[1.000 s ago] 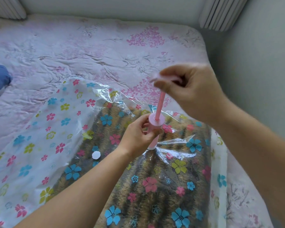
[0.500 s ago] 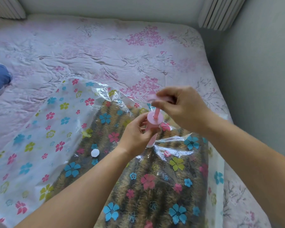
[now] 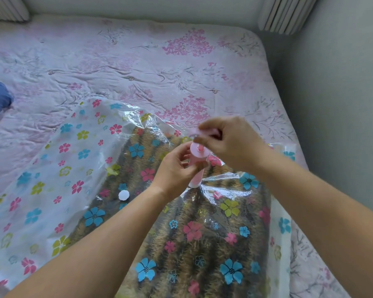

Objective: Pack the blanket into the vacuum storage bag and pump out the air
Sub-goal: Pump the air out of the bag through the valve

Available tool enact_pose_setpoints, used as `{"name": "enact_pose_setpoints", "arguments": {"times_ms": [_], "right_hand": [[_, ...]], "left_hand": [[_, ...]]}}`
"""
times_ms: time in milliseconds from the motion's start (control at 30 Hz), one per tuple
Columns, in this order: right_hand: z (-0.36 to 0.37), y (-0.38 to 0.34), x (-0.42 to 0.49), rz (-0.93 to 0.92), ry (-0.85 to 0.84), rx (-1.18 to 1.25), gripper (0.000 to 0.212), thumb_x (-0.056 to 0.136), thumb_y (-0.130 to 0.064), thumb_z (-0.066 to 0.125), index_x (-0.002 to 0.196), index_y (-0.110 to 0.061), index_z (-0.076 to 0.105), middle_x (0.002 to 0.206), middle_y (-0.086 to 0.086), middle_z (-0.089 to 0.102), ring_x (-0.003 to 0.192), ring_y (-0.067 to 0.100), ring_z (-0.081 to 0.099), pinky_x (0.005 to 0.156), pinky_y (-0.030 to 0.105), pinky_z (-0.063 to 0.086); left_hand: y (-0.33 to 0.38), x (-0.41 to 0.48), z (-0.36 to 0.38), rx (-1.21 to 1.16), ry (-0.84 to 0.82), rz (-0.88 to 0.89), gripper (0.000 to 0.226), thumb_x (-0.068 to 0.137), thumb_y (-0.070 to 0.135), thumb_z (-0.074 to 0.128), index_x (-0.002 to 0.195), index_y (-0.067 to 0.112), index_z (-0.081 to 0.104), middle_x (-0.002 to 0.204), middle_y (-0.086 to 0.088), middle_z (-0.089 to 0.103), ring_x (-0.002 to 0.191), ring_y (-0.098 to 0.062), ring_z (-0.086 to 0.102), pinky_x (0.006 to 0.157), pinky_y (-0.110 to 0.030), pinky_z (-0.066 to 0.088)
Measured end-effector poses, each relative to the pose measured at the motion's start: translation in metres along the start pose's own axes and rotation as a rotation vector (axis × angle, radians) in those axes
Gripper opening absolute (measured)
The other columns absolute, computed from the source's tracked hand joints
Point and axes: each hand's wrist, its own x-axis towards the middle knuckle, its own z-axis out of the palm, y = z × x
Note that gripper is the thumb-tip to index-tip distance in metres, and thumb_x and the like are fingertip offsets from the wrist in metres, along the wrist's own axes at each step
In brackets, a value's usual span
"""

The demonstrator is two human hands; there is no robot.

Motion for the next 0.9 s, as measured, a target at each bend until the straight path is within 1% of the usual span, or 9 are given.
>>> {"name": "enact_pose_setpoints", "arguments": {"times_ms": [67, 133, 267, 400, 500, 567, 633, 767, 900], "right_hand": [[0.012, 0.008, -0.005, 0.058, -0.076, -0.02, 0.028, 0.09, -0.034, 0.075, 0.115, -0.02, 0.075, 0.1, -0.003, 0.075, 0.082, 0.006, 0.064, 0.084, 0.018, 0.052], [0.015, 0.012, -0.007, 0.072, -0.087, -0.007, 0.023, 0.09, -0.032, 0.075, 0.111, -0.022, 0.076, 0.093, -0.004, 0.074, 0.085, 0.013, 0.066, 0.084, 0.034, 0.054], [0.007, 0.005, -0.003, 0.027, -0.049, -0.011, 0.021, 0.09, -0.031, 0.075, 0.106, -0.018, 0.076, 0.082, -0.01, 0.068, 0.078, 0.01, 0.064, 0.075, 0.026, 0.05], [-0.018, -0.018, 0.003, -0.089, 0.111, 0.155, 0.018, 0.091, -0.029, 0.075, 0.101, -0.014, 0.075, 0.063, -0.012, 0.059, 0.051, 0.002, 0.049, 0.051, 0.013, 0.036], [-0.046, -0.041, 0.008, -0.253, 0.28, 0.32, 0.005, 0.092, -0.027, 0.073, 0.096, -0.025, 0.071, 0.064, -0.014, 0.06, 0.054, -0.001, 0.047, 0.052, 0.017, 0.039], [-0.055, -0.049, 0.008, -0.309, 0.357, 0.343, 0.006, 0.092, -0.028, 0.073, 0.095, -0.029, 0.068, 0.071, -0.018, 0.067, 0.062, 0.0, 0.057, 0.058, 0.026, 0.049], [-0.05, -0.046, 0.005, -0.295, 0.379, 0.31, 0.007, 0.093, -0.028, 0.073, 0.098, -0.025, 0.069, 0.071, -0.019, 0.064, 0.061, 0.0, 0.055, 0.056, 0.023, 0.046], [-0.016, -0.02, -0.001, -0.128, 0.175, 0.117, 0.023, 0.094, -0.034, 0.071, 0.105, -0.014, 0.073, 0.064, -0.014, 0.058, 0.052, 0.004, 0.047, 0.051, 0.016, 0.038], [0.016, 0.006, -0.013, 0.004, -0.043, -0.065, 0.022, 0.093, -0.03, 0.07, 0.111, -0.018, 0.074, 0.09, -0.006, 0.067, 0.082, 0.013, 0.059, 0.08, 0.034, 0.049]], "left_hand": [[-0.001, -0.001, 0.0, -0.02, -0.007, -0.004, 0.039, 0.085, 0.026, 0.08, 0.122, 0.032, 0.071, 0.113, 0.002, 0.078, 0.112, -0.021, 0.072, 0.105, -0.051, 0.054], [-0.001, -0.002, 0.001, -0.018, -0.007, -0.013, 0.04, 0.088, 0.019, 0.08, 0.125, 0.029, 0.071, 0.114, 0.0, 0.078, 0.114, -0.022, 0.072, 0.105, -0.051, 0.054], [-0.002, -0.002, 0.002, -0.001, 0.02, -0.021, 0.043, 0.087, 0.022, 0.081, 0.128, 0.023, 0.07, 0.115, 0.004, 0.078, 0.113, -0.015, 0.072, 0.105, -0.047, 0.055], [-0.004, -0.001, -0.001, 0.019, 0.016, -0.008, 0.044, 0.086, 0.025, 0.082, 0.127, 0.035, 0.069, 0.116, 0.011, 0.077, 0.114, -0.012, 0.071, 0.107, -0.047, 0.054], [-0.003, -0.001, -0.002, 0.027, 0.005, -0.01, 0.043, 0.079, 0.04, 0.081, 0.118, 0.052, 0.068, 0.115, 0.013, 0.077, 0.114, -0.012, 0.071, 0.107, -0.045, 0.054], [-0.004, -0.002, -0.001, 0.034, 0.001, -0.015, 0.046, 0.076, 0.047, 0.08, 0.121, 0.051, 0.067, 0.118, 0.015, 0.076, 0.116, -0.01, 0.07, 0.107, -0.045, 0.054], [-0.006, -0.003, 0.0, 0.022, -0.009, -0.008, 0.05, 0.077, 0.047, 0.079, 0.125, 0.045, 0.067, 0.12, 0.014, 0.076, 0.118, -0.011, 0.069, 0.107, -0.046, 0.053], [-0.005, -0.003, 0.001, -0.014, 0.015, -0.003, 0.051, 0.076, 0.044, 0.081, 0.124, 0.036, 0.069, 0.118, 0.009, 0.077, 0.115, -0.015, 0.071, 0.107, -0.046, 0.053], [-0.002, -0.004, 0.001, -0.023, -0.001, 0.019, 0.041, 0.086, 0.023, 0.08, 0.125, 0.029, 0.071, 0.115, 0.004, 0.078, 0.113, -0.02, 0.072, 0.104, -0.052, 0.054]]}}
